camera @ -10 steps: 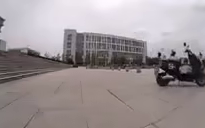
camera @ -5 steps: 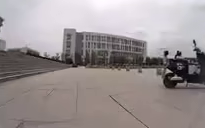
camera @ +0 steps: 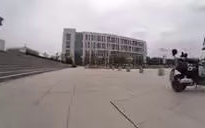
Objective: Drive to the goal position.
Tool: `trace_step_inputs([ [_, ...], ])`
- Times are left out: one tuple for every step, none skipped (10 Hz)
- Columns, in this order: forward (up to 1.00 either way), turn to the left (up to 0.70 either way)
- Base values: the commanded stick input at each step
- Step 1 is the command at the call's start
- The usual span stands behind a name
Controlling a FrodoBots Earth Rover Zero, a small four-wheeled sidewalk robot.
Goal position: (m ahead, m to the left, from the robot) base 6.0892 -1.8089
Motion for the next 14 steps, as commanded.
trace_step_inputs([
  [0.7, 0.01],
  [0.7, 0.01],
  [0.7, 0.01],
  [0.7, 0.01],
  [0.7, 0.01],
  [0.7, 0.01],
  [0.7, 0.01],
  [0.7, 0.01],
  [0.7, 0.01],
  [0.7, 0.01],
  [0.7, 0.01],
  [0.7, 0.01],
  [0.7, 0.01],
  [0.7, 0.01],
])
